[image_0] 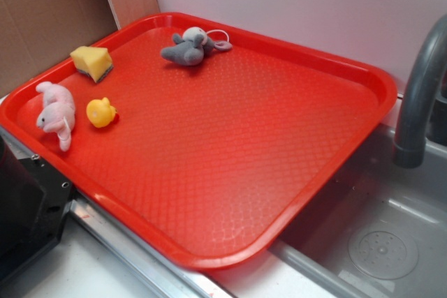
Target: Grab the green sponge.
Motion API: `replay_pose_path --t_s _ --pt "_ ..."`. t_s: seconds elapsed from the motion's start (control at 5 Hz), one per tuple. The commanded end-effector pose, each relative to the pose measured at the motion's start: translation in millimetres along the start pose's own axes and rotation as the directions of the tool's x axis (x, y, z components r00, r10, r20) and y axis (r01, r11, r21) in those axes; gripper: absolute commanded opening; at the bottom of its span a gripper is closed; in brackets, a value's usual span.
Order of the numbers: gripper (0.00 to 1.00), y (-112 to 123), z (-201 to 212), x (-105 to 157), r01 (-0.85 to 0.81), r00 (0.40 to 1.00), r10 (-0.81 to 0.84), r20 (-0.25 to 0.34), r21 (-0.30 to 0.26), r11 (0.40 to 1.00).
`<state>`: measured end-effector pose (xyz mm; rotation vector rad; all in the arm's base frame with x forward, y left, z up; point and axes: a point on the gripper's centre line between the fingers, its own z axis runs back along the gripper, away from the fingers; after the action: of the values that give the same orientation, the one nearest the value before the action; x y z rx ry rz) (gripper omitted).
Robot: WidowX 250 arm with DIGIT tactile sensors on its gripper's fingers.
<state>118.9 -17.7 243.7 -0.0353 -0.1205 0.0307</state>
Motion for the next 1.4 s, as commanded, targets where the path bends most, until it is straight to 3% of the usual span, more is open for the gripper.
replay_pose_path --t_s 0.0,0.2,0.4,0.6,0.8,1.2 --pt "1.0 0.0 0.0 0.0 0.0 1.0 0.0 0.0 0.0 1.0" --pt "1.0 50.8 -52.0 29.0 -0.237 0.963 0.245 -0.115 0.077 0.969" --pt "1.0 91.2 -58.5 9.9 -0.46 0.885 0.466 -0.024 0.113 0.881" --pt "1.0 124.0 -81.7 25.1 -0.657 0.754 0.654 0.062 0.079 0.749" --pt "1.0 155.4 -118.8 40.9 -0.772 0.636 0.77 0.045 0.041 0.635" --pt "1.0 155.4 -118.8 40.9 -0.772 0.636 0.77 0.045 0.041 0.635"
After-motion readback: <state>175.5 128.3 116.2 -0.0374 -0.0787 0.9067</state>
